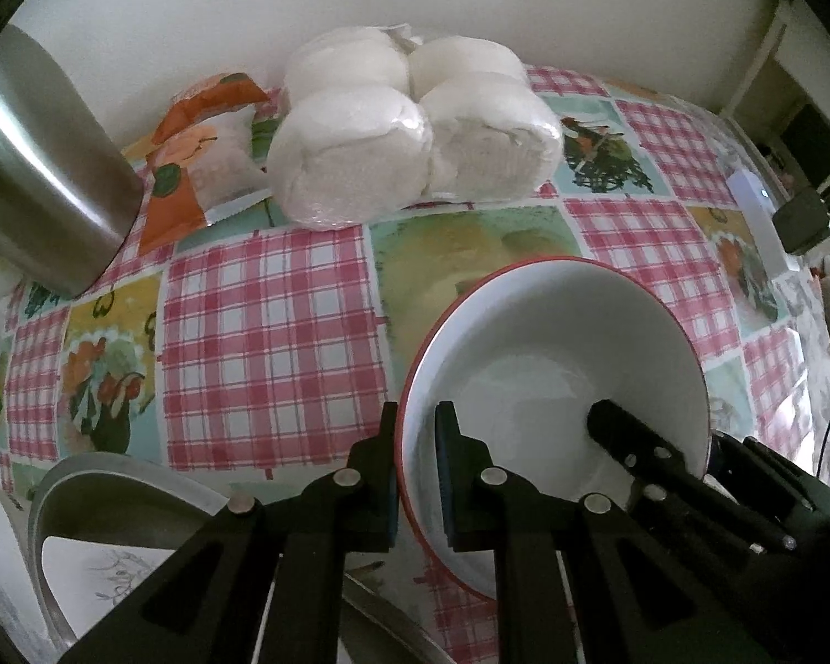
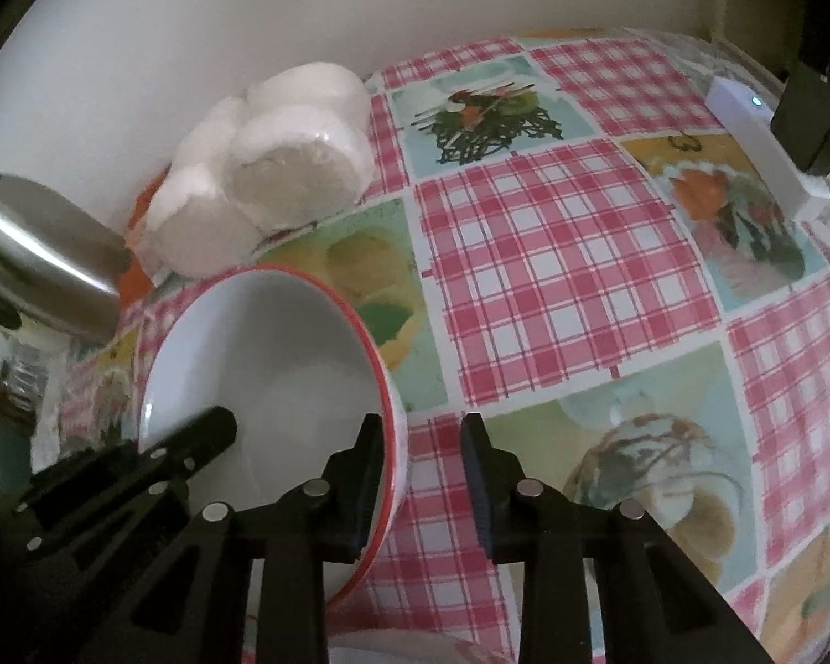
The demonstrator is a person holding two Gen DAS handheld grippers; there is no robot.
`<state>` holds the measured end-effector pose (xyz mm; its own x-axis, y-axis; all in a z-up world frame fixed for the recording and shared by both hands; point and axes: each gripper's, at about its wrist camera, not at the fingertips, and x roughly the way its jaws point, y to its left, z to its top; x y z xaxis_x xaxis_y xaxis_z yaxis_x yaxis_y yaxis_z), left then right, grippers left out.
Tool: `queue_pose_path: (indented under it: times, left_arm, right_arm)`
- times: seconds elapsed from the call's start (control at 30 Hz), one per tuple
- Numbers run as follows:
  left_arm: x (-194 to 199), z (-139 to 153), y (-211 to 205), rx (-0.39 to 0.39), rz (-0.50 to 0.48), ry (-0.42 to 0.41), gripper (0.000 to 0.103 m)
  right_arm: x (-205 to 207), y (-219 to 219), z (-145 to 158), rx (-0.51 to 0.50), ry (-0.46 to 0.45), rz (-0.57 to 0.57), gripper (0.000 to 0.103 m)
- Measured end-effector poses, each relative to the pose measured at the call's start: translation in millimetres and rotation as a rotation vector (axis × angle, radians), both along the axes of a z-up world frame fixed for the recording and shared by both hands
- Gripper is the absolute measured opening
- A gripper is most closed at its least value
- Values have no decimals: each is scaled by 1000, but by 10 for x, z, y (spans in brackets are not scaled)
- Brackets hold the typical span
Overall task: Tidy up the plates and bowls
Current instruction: 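Lift the red-rimmed bowl with both tools and carry it over the pan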
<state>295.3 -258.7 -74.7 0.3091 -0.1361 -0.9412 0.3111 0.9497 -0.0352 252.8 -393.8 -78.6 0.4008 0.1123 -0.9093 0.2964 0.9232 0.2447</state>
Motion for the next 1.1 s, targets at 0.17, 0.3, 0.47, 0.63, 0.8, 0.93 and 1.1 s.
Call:
queue_pose_path:
  times: [0.17,0.3,0.47,0.63,0.8,0.93,1.1]
  left_arm:
    - [-19,71,44,-75,1,1,10]
    - [-49,139,70,-112,20,-11,10]
    - [-145,305,109,-120,24,-66,10]
    - [-240,579,292,-154,70,-112,10]
    - [-321,732,559,-186,152,-113,10]
    - [-452,824,872,-183,225,-123,10]
    - [-570,860,1309,-198,326,-96,10]
  right_arm:
    - [-8,80,57,-16,-15,23,11]
    - [22,140,160,-57,-33,27,11]
    - [-2,127,263,-44,-56,24,12]
    - [-41,225,507,-53,-110,45,12]
    - [-105,475,724,-69,-148,96,12]
    - [-170,764,812,-65,-160,169,12]
    - [-229,1199,873,-67,-160,269,13]
